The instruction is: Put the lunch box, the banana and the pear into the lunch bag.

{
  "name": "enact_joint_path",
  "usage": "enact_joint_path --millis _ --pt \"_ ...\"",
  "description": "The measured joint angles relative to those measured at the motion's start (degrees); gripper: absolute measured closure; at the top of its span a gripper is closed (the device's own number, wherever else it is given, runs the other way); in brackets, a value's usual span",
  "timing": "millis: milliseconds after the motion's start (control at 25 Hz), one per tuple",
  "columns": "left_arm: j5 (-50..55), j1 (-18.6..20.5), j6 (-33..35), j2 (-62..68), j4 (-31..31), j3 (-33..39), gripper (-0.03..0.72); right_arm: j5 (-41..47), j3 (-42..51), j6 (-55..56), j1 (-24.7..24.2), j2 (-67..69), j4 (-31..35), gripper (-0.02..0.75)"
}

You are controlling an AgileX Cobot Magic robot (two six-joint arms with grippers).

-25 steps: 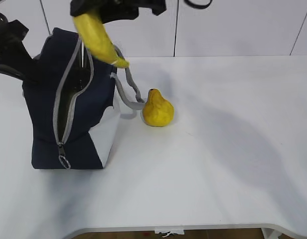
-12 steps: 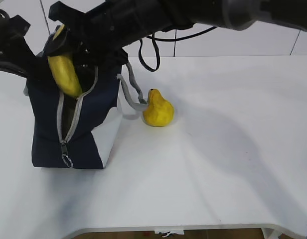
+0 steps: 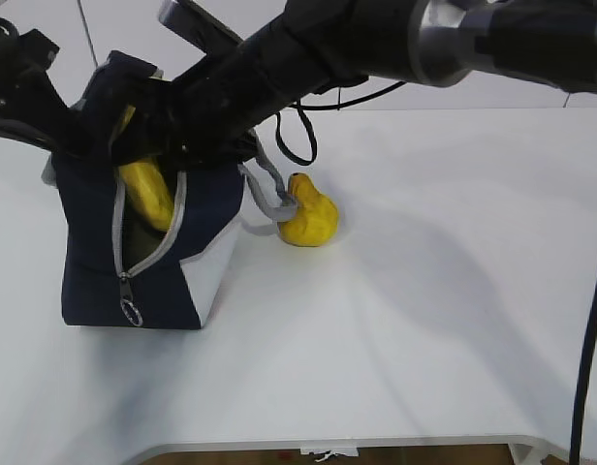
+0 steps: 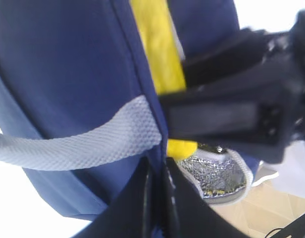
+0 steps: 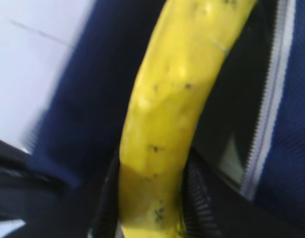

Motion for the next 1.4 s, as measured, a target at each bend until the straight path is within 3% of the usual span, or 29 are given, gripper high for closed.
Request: enact_joint_path --millis 240,360,840,1120,1400 --pt "-0.23 0.00 0.00 0.00 -0.13 0.00 0.694 1.34 -0.35 0.00 0.00 0.00 -1.77 0.293" --pt "-0.23 0.00 0.00 0.00 -0.13 0.00 0.694 2.68 -1.01 0.00 -0.11 -0.41 -4.29 0.261" --pt "-0.23 0.00 0.00 0.00 0.23 0.00 0.694 18.06 -12.21 9.56 -1.01 -4.61 -32.91 0.251" --pt "-0.23 0.00 0.51 0.00 0.79 0.00 0.694 24.54 -13.09 19.26 -1.01 -4.61 -52.29 0.251" --pt "-0.23 0.00 1.01 0.00 1.14 0.00 0.694 23.90 -13.09 20.37 -1.11 -2.32 -58.62 0.251"
